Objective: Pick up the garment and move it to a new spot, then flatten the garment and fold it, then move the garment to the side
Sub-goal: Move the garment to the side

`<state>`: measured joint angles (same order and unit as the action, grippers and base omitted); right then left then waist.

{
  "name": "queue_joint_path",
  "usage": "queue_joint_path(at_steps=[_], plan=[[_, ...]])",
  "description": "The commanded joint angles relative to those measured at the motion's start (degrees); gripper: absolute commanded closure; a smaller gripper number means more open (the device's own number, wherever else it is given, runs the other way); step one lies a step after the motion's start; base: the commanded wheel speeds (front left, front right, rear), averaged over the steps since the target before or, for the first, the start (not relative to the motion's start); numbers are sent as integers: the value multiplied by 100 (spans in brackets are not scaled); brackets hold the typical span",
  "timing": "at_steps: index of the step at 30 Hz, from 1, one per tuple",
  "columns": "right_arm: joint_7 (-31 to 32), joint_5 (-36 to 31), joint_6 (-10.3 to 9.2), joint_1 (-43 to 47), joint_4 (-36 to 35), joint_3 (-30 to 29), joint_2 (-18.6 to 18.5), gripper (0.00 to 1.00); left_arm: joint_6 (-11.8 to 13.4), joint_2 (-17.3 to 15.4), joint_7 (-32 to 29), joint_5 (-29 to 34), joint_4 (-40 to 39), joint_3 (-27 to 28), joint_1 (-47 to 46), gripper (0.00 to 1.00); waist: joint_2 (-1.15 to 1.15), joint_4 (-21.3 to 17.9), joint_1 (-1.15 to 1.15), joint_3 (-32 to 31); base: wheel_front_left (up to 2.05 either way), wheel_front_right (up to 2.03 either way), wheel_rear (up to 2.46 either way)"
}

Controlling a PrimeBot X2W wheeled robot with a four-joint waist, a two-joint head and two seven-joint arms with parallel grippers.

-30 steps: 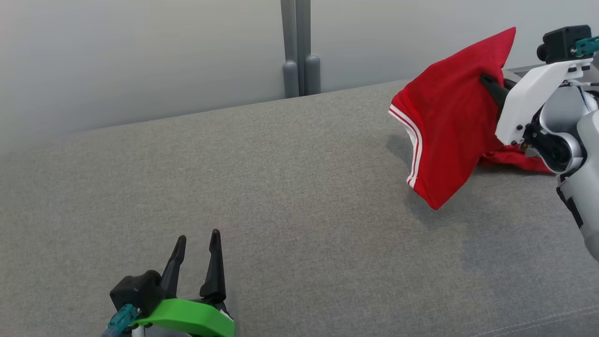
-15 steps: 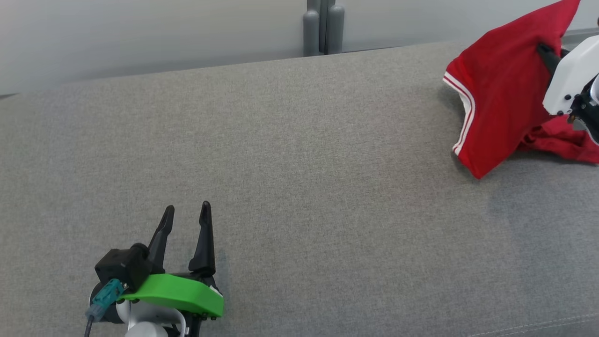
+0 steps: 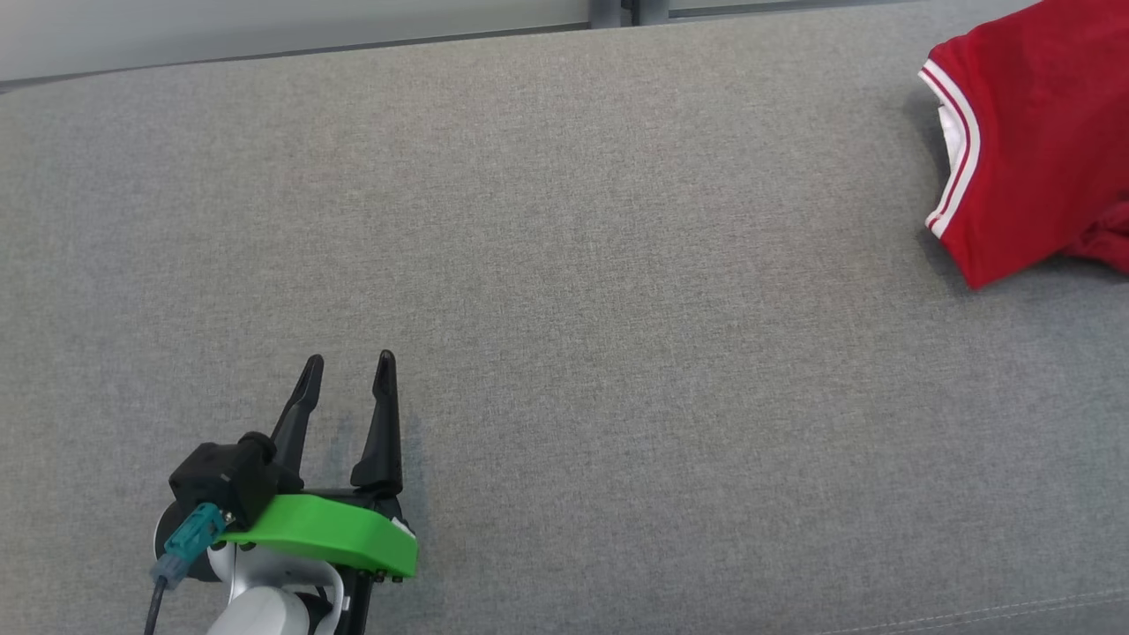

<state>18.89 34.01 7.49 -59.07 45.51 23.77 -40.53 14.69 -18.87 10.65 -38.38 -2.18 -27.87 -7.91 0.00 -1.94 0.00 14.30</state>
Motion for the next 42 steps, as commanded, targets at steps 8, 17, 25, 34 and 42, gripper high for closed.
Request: queue_joint_path(at_steps=[8,17,25,34,42], plan=[[-45,-376,-1,22,189,140,-688,100,98,-137,-115,142,-225,-41,-166,0,0,62,0,363,0,0,0],[-721,-1028,-1,85,777,-42,-668,100,161,-255,-238,210,-358,-72,-220,0,0,94,0,683,0,0,0],[-1564,-2030,-4,-154,1118,87,-581,86,196,-355,-348,251,-453,-102,-209,0,0,116,0,792,0,0,0],[-1988,-2941,-4,-267,1585,-226,-426,0,235,-384,-388,269,-501,-138,-163,0,0,111,0,790,0,0,0],[-2402,-3620,-4,-252,1679,-700,-234,0,255,-402,-373,240,-491,-149,-132,0,0,7,0,686,0,0,0]])
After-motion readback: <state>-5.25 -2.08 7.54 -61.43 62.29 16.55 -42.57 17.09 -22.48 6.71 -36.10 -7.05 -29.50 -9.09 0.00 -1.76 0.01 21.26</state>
